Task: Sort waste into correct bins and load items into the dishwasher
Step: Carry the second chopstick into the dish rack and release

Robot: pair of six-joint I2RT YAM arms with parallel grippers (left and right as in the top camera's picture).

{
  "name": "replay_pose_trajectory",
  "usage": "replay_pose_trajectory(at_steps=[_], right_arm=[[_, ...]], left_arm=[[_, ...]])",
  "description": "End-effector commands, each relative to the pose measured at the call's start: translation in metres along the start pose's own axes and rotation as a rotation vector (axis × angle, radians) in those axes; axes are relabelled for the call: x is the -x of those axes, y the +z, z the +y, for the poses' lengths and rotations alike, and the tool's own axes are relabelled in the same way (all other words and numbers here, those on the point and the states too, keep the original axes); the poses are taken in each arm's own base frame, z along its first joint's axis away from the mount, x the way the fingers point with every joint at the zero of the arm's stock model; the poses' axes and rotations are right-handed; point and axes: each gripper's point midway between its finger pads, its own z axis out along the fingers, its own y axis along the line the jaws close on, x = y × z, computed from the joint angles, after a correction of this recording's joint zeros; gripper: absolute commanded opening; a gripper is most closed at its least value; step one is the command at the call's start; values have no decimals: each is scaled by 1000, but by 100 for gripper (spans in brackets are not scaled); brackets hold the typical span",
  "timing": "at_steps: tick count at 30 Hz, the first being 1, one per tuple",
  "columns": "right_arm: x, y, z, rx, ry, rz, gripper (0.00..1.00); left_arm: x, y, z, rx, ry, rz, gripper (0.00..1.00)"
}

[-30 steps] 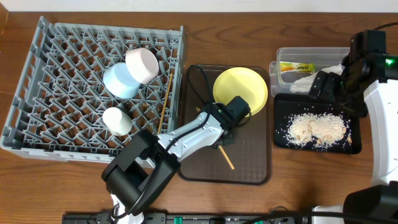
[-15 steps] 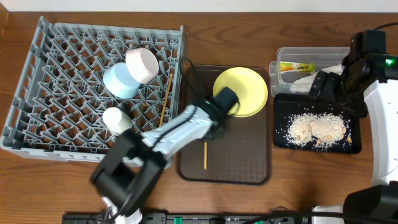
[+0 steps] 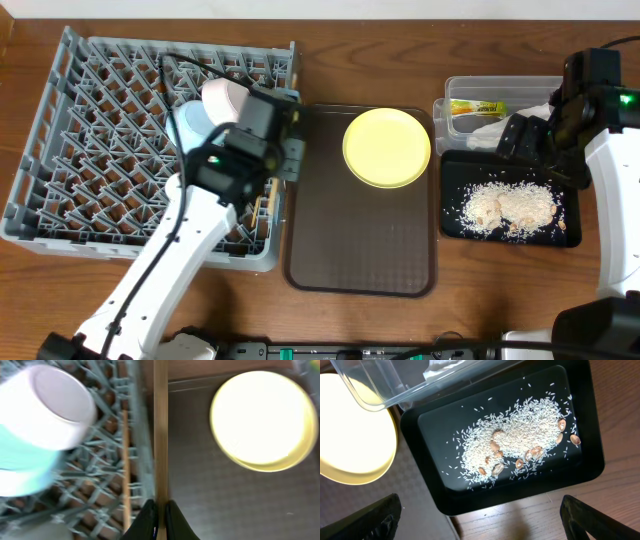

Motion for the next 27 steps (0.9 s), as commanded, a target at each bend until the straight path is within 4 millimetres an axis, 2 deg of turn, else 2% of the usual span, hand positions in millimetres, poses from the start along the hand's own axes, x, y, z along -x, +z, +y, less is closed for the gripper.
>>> replay_pose_trajectory(at_steps=[1,5,6,7,9,10,13,17,21,27], right_arm=[[1,-5,0,9,13,-13,100],[1,-5,0,9,13,-13,99],[1,-5,0,9,13,-13,99],[1,-5,0,9,13,-12,99],[1,-5,0,9,13,-12,99],[1,-5,0,9,13,-12,99],[1,-5,0,9,13,-13,99],[1,-5,0,9,13,-13,99],[1,-5,0,9,13,-13,99],[1,-5,0,9,13,-13,99]], left_arm=[[1,13,22,46,110,32,8],[-8,35,36,71,83,94,9],[-9,42,40,77,74,105,12],[-10,47,43,81,67,113,17],[-9,53,49,89,53,114,46],[-7,55,50,91,42,109,51],[-1,53,45,67,36,84,56],[5,41,17,-57,30,48,57],[15,25,-31,-274,59,-6,62],[31,9,-65,-343,84,-53,63]])
